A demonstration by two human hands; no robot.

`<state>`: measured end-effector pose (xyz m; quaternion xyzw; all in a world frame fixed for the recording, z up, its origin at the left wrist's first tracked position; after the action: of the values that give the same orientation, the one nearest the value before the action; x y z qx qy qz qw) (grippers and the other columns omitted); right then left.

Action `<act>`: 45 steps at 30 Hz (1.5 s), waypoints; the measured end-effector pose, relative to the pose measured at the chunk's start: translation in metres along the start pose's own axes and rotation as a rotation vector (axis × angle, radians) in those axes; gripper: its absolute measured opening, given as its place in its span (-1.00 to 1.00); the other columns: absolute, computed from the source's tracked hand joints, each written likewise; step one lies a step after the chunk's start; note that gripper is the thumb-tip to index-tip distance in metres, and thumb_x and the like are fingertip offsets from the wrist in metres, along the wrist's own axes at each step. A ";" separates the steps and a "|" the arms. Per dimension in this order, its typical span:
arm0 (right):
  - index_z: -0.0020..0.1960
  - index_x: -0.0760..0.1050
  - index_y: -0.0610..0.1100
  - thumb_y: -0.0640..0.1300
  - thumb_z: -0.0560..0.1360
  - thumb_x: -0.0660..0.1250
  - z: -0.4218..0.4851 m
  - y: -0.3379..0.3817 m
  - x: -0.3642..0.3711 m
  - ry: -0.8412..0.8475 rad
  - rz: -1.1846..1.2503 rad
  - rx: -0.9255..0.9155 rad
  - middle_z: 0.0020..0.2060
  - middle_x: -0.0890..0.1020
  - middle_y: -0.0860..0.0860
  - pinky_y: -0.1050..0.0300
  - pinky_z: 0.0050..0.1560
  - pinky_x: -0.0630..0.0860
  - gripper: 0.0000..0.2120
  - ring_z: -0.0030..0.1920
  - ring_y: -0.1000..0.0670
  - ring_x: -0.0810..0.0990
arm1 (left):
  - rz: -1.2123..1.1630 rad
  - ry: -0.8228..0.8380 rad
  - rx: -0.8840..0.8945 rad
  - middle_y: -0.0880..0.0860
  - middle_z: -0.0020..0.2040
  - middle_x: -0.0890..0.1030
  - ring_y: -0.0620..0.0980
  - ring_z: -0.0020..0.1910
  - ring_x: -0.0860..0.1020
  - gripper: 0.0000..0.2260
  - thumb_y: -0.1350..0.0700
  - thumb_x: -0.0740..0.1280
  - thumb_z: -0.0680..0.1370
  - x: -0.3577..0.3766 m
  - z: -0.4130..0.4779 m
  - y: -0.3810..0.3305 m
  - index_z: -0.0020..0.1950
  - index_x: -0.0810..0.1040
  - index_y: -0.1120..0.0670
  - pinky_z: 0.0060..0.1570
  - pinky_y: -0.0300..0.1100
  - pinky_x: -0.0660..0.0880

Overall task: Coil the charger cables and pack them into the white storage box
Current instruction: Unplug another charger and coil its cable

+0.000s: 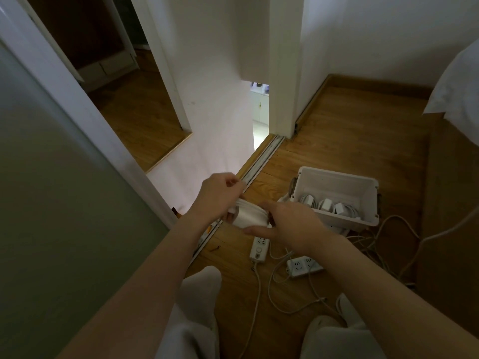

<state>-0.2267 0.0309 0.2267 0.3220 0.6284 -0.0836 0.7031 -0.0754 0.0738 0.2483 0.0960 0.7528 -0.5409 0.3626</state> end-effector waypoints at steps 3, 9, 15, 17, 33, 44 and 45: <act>0.14 0.48 -0.08 0.33 0.43 0.18 0.002 0.001 -0.001 -0.042 0.168 0.085 -0.25 0.58 0.03 0.29 -0.36 0.45 -0.47 -0.32 0.10 0.51 | -0.070 -0.286 0.165 -0.03 0.00 0.55 -0.11 -0.09 0.53 -0.88 0.08 0.25 0.58 -0.002 0.002 -0.006 0.09 0.47 0.04 -0.25 -0.37 0.47; 0.02 0.56 -0.19 0.19 0.49 0.21 0.004 0.002 -0.002 -0.095 0.706 0.268 -0.40 0.52 0.01 0.26 -0.43 0.40 -0.55 -0.44 0.05 0.46 | -0.558 0.064 -0.128 0.04 0.13 0.49 -0.07 -0.06 0.55 -0.55 -0.13 0.19 0.55 0.010 -0.003 -0.012 0.35 0.26 0.07 -0.24 -0.26 0.55; -0.39 0.44 -0.08 0.17 0.51 0.21 0.004 0.001 -0.008 -0.172 0.937 0.443 -0.47 0.41 0.01 0.30 -0.45 0.27 -0.58 -0.46 0.06 0.35 | -0.728 0.121 -0.101 0.11 0.15 0.55 -0.02 0.03 0.58 -0.59 -0.07 0.21 0.57 0.035 -0.009 -0.023 0.36 0.36 0.10 -0.25 -0.30 0.56; -0.41 0.39 -0.06 0.13 0.53 0.21 0.003 0.001 -0.009 -0.173 0.945 0.388 -0.50 0.35 0.03 0.31 -0.46 0.24 -0.60 -0.50 0.09 0.29 | -0.613 0.048 -0.063 0.08 0.14 0.53 -0.04 0.04 0.56 -0.59 -0.09 0.20 0.57 0.035 -0.010 -0.025 0.35 0.32 0.09 -0.20 -0.28 0.55; -0.11 0.56 -0.20 -0.19 0.45 0.38 -0.004 -0.027 -0.027 -0.289 1.675 0.570 -0.33 0.58 -0.02 0.31 -0.27 0.58 -0.93 -0.34 0.15 0.58 | -0.668 -0.044 -0.029 0.20 0.03 0.53 0.07 -0.14 0.58 -0.74 -0.08 0.13 0.61 0.017 0.001 -0.014 0.19 0.36 0.06 -0.39 -0.20 0.60; -0.27 0.51 -0.15 -0.24 0.59 0.17 0.001 -0.022 -0.013 -0.430 1.307 0.576 -0.18 0.59 -0.04 0.21 -0.19 0.53 -0.71 -0.26 0.04 0.51 | -0.631 0.063 -0.021 0.15 0.06 0.54 -0.01 -0.13 0.58 -0.61 -0.14 0.07 0.60 0.033 -0.003 -0.020 0.30 0.35 0.08 -0.38 -0.29 0.52; -0.24 0.52 -0.15 -0.25 0.59 0.14 0.002 -0.020 -0.012 -0.413 1.216 0.568 -0.21 0.57 -0.05 0.16 -0.16 0.50 -0.72 -0.26 0.02 0.48 | -0.615 0.066 -0.012 0.13 0.08 0.54 -0.01 -0.10 0.58 -0.61 -0.15 0.07 0.60 0.034 -0.004 -0.021 0.30 0.35 0.05 -0.37 -0.29 0.52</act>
<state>-0.2376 0.0108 0.2312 0.7652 0.1442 0.1039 0.6188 -0.1130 0.0604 0.2427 -0.1212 0.7611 -0.6173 0.1578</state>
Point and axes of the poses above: each hand's wrist, its own z-axis towards the middle knuckle, its own x-axis out of the palm, y = z × x, the point moved 1 cm from there along z, towards the middle knuckle
